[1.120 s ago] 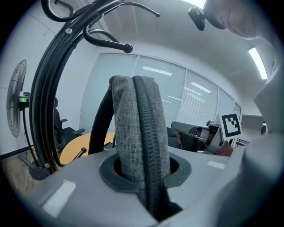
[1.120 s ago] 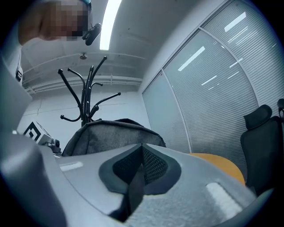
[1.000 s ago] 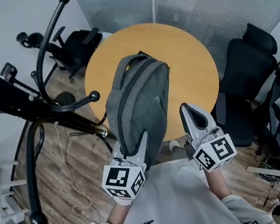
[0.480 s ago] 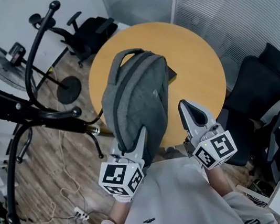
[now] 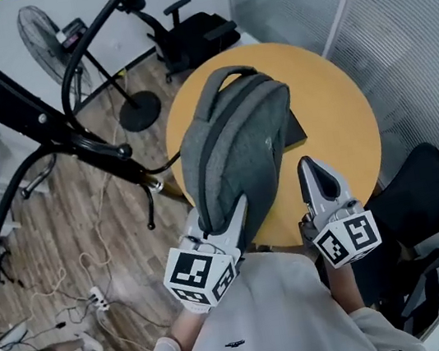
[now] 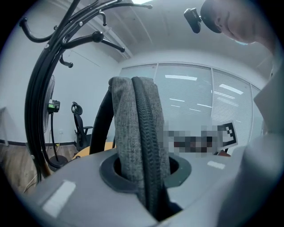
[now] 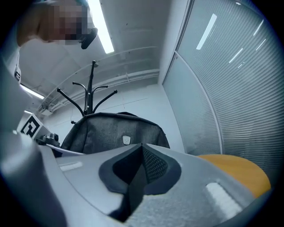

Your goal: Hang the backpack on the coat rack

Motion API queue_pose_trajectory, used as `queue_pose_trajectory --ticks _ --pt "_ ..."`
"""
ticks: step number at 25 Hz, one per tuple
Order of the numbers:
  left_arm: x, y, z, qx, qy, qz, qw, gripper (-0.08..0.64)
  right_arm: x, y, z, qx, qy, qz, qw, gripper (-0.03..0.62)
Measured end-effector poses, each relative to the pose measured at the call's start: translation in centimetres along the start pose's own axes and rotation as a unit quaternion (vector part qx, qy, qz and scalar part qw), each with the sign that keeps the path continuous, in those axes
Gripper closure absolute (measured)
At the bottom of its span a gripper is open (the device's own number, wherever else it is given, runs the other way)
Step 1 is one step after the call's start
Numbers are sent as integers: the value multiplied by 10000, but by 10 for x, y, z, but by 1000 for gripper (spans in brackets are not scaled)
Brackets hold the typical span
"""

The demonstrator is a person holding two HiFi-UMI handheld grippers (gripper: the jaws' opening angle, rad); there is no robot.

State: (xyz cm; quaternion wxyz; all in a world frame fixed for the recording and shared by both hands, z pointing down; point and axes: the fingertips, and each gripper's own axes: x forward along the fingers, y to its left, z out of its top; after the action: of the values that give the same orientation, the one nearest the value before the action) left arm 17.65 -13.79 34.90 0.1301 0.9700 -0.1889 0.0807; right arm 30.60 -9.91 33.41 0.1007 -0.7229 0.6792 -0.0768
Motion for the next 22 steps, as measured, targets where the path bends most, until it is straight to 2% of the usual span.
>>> queue_pose_trajectory --ticks 5,11,22 --pt "3 0 17 48 -291 486 9984 453 17 0 11 -106 -51 513 9986 591" --pt "-1 -5 45 177 -687 859 9938 453 29 6 20 -153 -93 922 9956 591" --pt "-9 -8 101 464 -1369 1195 9822 453 43 30 47 -311 -364 1366 9895 591"
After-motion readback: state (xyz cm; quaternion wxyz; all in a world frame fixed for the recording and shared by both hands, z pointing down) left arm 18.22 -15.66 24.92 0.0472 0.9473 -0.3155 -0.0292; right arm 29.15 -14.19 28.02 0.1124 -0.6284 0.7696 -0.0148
